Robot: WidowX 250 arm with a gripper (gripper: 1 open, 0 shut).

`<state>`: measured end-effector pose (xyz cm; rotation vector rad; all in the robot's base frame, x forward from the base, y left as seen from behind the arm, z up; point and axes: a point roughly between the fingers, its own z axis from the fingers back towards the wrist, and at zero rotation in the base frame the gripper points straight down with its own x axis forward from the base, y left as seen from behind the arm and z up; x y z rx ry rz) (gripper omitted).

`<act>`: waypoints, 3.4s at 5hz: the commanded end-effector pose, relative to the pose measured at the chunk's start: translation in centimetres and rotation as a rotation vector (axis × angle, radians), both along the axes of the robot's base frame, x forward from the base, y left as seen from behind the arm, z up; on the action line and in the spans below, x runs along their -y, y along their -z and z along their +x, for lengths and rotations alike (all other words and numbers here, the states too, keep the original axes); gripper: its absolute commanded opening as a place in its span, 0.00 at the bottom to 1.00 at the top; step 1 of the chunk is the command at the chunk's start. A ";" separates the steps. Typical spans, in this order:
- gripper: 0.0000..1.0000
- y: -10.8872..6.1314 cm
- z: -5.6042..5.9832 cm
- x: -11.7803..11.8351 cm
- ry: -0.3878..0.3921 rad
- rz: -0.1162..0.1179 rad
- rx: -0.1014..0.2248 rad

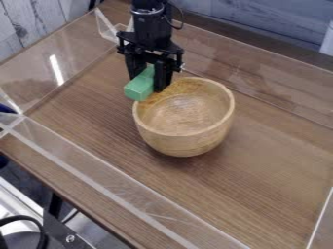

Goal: Remove the green block from inside the brown bowl and put it on the table

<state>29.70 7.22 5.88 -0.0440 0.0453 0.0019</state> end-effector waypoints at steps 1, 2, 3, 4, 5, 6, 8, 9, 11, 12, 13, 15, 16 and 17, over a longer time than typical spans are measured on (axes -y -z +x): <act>0.00 -0.1 0.6 0.8 0.024 0.008 0.019; 0.00 0.1 0.6 0.9 0.026 0.010 0.015; 0.00 0.6 0.6 0.9 0.031 0.013 0.006; 0.00 1.3 0.5 1.0 0.038 0.018 -0.009; 0.00 1.9 0.1 1.5 0.058 0.020 -0.022; 0.00 2.5 -0.4 3.0 0.097 0.015 -0.028; 0.00 3.6 -0.6 3.9 0.124 0.014 -0.046; 0.00 3.9 -0.6 4.7 0.142 0.011 -0.053; 0.00 4.2 -0.8 6.6 0.184 0.005 -0.074; 0.00 4.2 -0.5 7.5 0.205 0.001 -0.084; 0.00 4.3 -0.2 7.8 0.214 0.003 -0.092; 0.00 4.4 0.4 7.8 0.217 0.003 -0.103; 0.00 4.4 0.7 7.7 0.213 0.002 -0.108; 0.00 4.3 0.9 7.5 0.211 0.000 -0.112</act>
